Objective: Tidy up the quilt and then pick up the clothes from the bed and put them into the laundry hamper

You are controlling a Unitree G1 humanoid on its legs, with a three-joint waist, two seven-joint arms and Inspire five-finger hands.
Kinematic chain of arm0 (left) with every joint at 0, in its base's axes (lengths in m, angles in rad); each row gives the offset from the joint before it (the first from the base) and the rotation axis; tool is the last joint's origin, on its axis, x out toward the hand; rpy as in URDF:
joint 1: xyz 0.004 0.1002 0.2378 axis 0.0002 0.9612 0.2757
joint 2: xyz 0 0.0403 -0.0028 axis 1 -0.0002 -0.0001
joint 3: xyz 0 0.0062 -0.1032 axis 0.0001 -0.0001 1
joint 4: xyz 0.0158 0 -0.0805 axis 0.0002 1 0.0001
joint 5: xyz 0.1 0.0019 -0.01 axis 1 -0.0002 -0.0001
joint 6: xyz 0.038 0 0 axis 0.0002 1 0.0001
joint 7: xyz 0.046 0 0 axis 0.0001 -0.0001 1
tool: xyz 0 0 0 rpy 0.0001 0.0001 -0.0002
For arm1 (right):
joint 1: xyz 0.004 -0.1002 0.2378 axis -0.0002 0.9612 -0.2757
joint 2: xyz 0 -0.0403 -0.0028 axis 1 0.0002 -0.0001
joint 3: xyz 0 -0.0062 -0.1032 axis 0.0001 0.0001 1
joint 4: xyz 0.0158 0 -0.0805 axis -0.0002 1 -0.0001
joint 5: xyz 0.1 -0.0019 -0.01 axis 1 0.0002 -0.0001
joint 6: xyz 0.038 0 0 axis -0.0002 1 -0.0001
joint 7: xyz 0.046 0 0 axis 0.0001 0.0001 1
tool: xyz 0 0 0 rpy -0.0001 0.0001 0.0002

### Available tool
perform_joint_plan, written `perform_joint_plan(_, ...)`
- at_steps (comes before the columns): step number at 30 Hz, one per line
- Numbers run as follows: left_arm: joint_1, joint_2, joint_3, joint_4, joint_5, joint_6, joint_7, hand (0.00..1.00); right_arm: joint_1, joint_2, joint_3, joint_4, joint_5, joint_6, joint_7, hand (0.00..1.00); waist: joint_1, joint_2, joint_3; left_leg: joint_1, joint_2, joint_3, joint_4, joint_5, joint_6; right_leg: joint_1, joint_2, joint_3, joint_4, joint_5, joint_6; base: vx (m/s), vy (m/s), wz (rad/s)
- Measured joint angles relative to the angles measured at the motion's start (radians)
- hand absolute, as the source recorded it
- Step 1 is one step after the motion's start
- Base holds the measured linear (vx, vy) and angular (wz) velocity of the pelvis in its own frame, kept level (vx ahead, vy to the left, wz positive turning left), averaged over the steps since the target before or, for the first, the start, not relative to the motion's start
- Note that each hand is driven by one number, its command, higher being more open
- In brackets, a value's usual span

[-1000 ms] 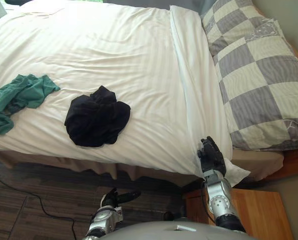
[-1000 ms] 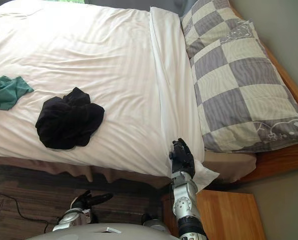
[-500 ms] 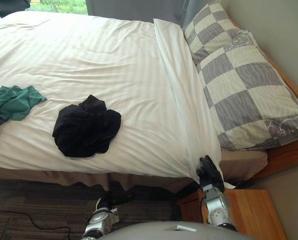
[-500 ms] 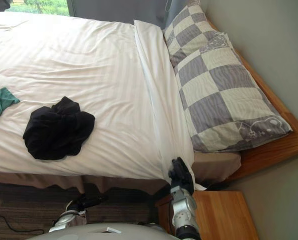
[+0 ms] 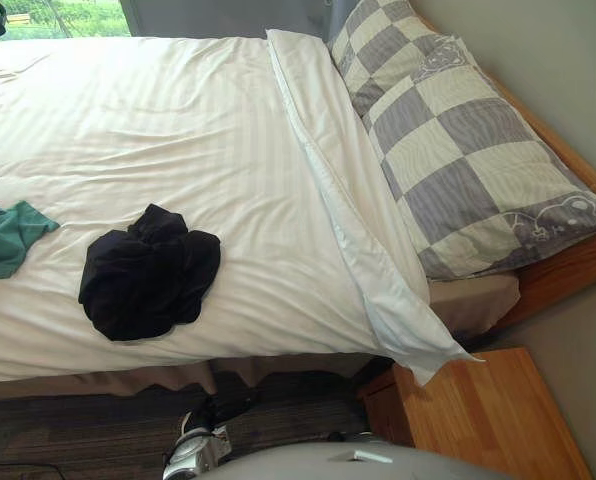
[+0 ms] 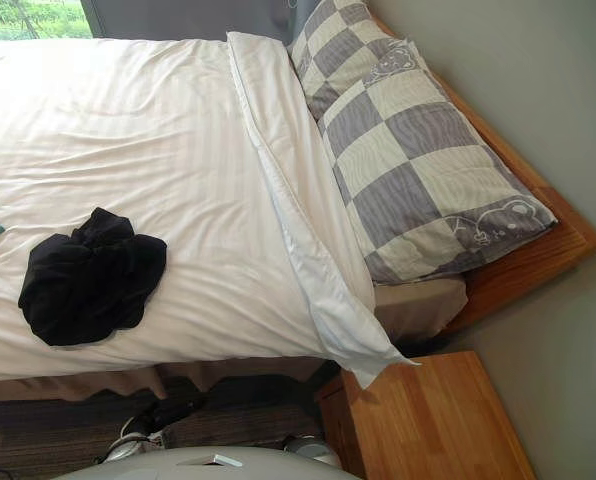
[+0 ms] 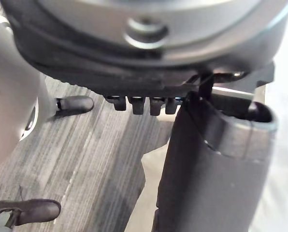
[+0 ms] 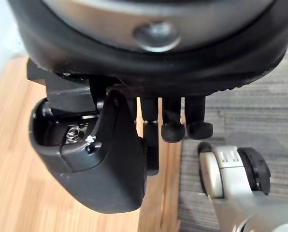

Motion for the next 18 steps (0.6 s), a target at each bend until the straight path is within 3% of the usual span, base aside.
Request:
perform_joint_plan(4, 0.002, 0.013, 0.004, -0.003, 0.000, 0.001, -0.001, 1.00, -0.004, -0.001, 0.001, -0.090, 0.000, -0.001, -0.002, 0.00, 0.001, -0.011, -0.015, -0.004, 0.001, 0.002, 0.000, 0.001, 0.003, -0.015, 0.002, -0.006, 0.021, 0.000, 0.000, -0.06, -0.039, -0.01)
perform_joint_plan(9, 0.041, 0.008, 0.032, -0.032, 0.000, 0.003, 0.000, 1.00, -0.028, -0.026, 0.015, -0.464, 0.083, -0.021, -0.016, 0.00, -0.004, -0.012, -0.028, -0.027, -0.004, 0.021, 0.000, 0.004, 0.002, -0.057, -0.001, 0.009, 0.029, -0.001, 0.001, -0.07, -0.032, -0.15)
perform_joint_plan(12, 0.058, 0.004, 0.034, -0.043, 0.002, 0.004, 0.000, 1.00, -0.053, -0.053, 0.012, -0.745, 0.110, -0.103, -0.030, 0.00, -0.008, -0.001, -0.035, -0.042, -0.005, 0.017, 0.000, 0.024, 0.012, -0.073, -0.003, 0.004, 0.027, 0.001, 0.003, -0.05, -0.052, 0.01)
perform_joint_plan(18, 0.078, 0.000, 0.028, -0.059, 0.040, 0.000, -0.002, 1.00, -0.184, -0.077, 0.001, -0.987, 0.161, -0.243, -0.022, 0.00, -0.007, 0.010, -0.044, -0.063, -0.010, -0.011, 0.000, 0.037, 0.018, -0.076, -0.011, -0.016, 0.020, 0.006, 0.008, -0.01, -0.019, 0.11)
